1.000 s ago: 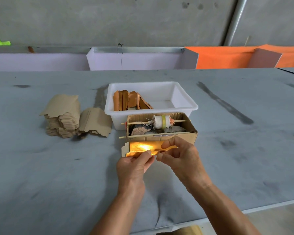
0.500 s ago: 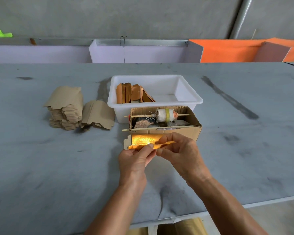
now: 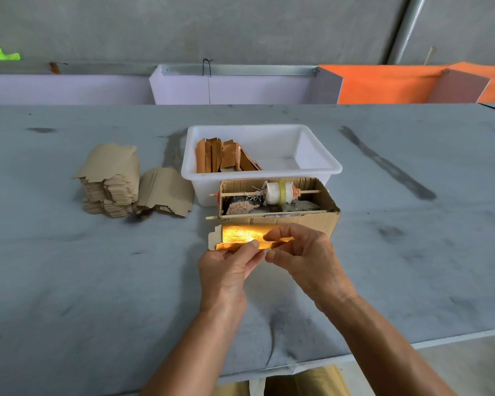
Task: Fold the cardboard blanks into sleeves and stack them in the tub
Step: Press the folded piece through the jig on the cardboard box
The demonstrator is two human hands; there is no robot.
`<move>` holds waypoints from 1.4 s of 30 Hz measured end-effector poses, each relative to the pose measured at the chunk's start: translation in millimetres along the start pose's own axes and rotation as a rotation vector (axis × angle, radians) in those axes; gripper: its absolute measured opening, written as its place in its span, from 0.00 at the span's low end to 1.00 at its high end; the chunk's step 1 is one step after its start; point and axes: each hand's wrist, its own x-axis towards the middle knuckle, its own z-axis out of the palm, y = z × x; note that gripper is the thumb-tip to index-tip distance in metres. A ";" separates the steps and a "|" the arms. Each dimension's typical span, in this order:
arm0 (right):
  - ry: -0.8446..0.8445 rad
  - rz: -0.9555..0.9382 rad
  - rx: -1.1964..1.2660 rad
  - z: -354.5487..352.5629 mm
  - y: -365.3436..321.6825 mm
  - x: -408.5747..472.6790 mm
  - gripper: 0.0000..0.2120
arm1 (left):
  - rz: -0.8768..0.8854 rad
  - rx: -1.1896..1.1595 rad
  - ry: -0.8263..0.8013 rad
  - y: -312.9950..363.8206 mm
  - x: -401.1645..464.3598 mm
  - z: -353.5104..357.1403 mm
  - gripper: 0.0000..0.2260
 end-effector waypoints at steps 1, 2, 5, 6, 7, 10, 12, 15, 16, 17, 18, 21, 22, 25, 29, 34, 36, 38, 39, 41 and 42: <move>-0.001 -0.001 -0.007 -0.4 0.1 0.1 0.08 | 0.000 0.000 -0.002 0.2 -0.2 0.1 0.05; -0.003 -0.002 -0.011 -0.6 0.0 0.2 0.08 | 0.001 -0.002 -0.005 0.4 -0.4 0.1 0.06; -0.011 0.005 -0.018 -1.1 -0.9 -0.3 0.09 | -0.001 -0.019 -0.010 1.2 -0.6 0.0 0.07; -0.013 0.007 -0.022 -1.1 -1.4 -0.3 0.10 | 0.000 -0.020 -0.012 1.3 -0.5 0.0 0.07; -0.015 0.009 -0.029 -1.1 -2.0 -0.3 0.10 | 0.002 -0.015 -0.014 1.2 -0.6 -0.2 0.07; -0.027 0.022 -0.039 -1.2 -3.9 0.1 0.11 | 0.007 -0.002 -0.023 1.4 -0.5 -1.1 0.09; -0.042 0.036 -0.037 -1.3 -5.1 0.6 0.11 | 0.018 -0.001 -0.041 1.8 -0.7 -1.9 0.13; -0.073 0.064 -0.036 -1.7 -7.3 1.6 0.11 | 0.037 0.011 -0.092 2.4 -2.1 -2.6 0.15; -0.085 0.073 -0.038 -1.9 -8.3 1.6 0.11 | 0.039 0.009 -0.108 2.4 -2.6 -2.6 0.15; -0.095 0.077 -0.040 -2.3 -9.1 1.6 0.11 | 0.038 0.004 -0.120 2.2 -2.9 -2.7 0.16; -0.104 0.076 -0.046 -2.8 -10.0 1.5 0.11 | 0.036 -0.003 -0.126 2.0 -3.1 -2.5 0.16; -0.108 0.087 -0.059 -4.2 -11.5 1.8 0.12 | 0.022 -0.029 -0.135 0.4 -2.3 -1.2 0.17; -0.108 0.092 -0.060 -4.5 -12.1 1.7 0.12 | 0.015 -0.037 -0.135 0.0 -2.0 -0.8 0.17; -0.111 0.107 -0.040 -5.1 -14.0 1.1 0.13 | -0.015 -0.056 -0.115 -1.0 0.0 -0.7 0.14; -0.107 0.114 -0.039 -5.2 -14.8 0.7 0.14 | -0.055 -0.082 -0.088 -1.8 0.1 0.1 0.08; -0.124 0.121 -0.039 -2.8 -14.5 0.3 0.14 | -0.095 -0.114 -0.041 -4.8 -1.3 1.4 0.07; -0.131 0.125 -0.043 -2.3 -14.2 0.2 0.14 | -0.109 -0.130 -0.025 -6.1 -1.3 2.3 0.09; -0.141 0.124 -0.056 -1.7 -14.1 0.4 0.15 | -0.114 -0.142 -0.032 -6.3 -0.5 3.7 0.12; -0.147 0.122 -0.069 -1.3 -14.0 0.4 0.15 | -0.122 -0.139 -0.035 -6.3 -0.3 4.6 0.11; -0.154 0.121 -0.101 -0.2 -13.2 0.0 0.15 | -0.164 -0.126 -0.001 -7.6 0.9 6.1 0.09; -0.152 0.120 -0.120 0.6 -12.6 -0.4 0.16 | -0.193 -0.118 0.029 -8.9 2.1 6.4 0.10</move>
